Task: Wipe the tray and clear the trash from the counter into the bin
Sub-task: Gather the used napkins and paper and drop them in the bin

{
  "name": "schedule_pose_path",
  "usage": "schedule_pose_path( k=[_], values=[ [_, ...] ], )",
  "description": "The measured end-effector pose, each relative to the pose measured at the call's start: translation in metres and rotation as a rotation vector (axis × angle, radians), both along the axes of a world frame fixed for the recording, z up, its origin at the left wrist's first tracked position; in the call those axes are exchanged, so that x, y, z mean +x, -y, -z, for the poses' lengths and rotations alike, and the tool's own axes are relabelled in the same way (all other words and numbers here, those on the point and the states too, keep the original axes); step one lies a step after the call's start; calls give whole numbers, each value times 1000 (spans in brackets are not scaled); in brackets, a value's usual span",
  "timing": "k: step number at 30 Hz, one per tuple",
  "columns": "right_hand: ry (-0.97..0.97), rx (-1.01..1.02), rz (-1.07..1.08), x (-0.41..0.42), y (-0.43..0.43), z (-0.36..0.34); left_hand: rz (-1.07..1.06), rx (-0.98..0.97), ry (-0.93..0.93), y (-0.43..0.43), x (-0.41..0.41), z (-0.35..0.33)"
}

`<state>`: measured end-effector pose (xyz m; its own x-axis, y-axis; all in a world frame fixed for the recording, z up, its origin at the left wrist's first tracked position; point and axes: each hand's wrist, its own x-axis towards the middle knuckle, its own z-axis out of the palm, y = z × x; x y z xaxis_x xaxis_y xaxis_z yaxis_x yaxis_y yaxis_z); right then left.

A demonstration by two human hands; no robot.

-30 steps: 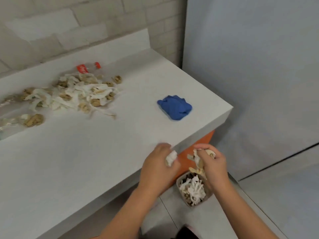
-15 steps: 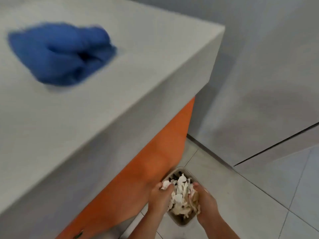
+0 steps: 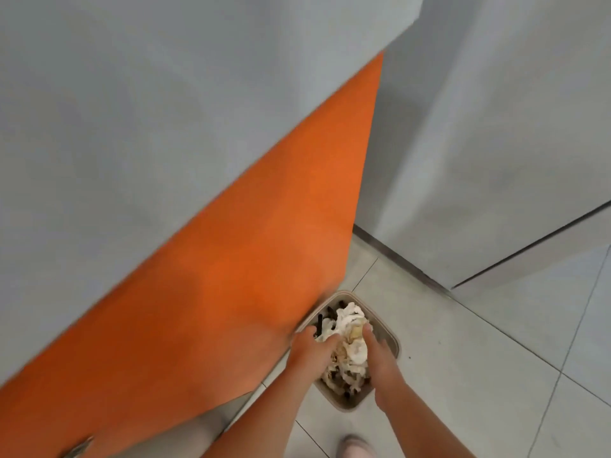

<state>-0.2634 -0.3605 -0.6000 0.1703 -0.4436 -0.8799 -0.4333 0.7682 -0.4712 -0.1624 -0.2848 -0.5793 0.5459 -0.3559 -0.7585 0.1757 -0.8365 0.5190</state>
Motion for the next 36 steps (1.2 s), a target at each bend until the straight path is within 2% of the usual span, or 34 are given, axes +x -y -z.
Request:
schedule_pose_path(
  k=[5,8,11,15,19,23,28,31,34,36],
  values=[
    [103,-191,-43,6,-18,-119,-79,-243,166,-33,-4,-112],
    [243,-309,-39,17,-30,-217,-101,-438,265,-51,-13,-221],
    [423,-392,-78,31,-47,-317,-149,-613,253,-71,-21,-328],
    [670,-393,-164,54,-77,-430,-212,-718,248,-110,-22,-440],
    [815,-443,-346,85,-109,-507,-345,-757,431,-154,-2,-513],
    [880,-474,-595,132,-151,-557,-524,-739,603,-213,34,-554],
    [880,-550,-811,198,-211,-583,-730,-670,610,-306,96,-576],
    [788,-786,-920,245,-237,-570,-784,-539,704,-363,141,-576],
    [581,-1097,-1085,287,-255,-547,-758,-353,785,-413,193,-568],
    [458,-1217,-1201,305,-268,-536,-709,-177,855,-443,231,-558]
  ],
)
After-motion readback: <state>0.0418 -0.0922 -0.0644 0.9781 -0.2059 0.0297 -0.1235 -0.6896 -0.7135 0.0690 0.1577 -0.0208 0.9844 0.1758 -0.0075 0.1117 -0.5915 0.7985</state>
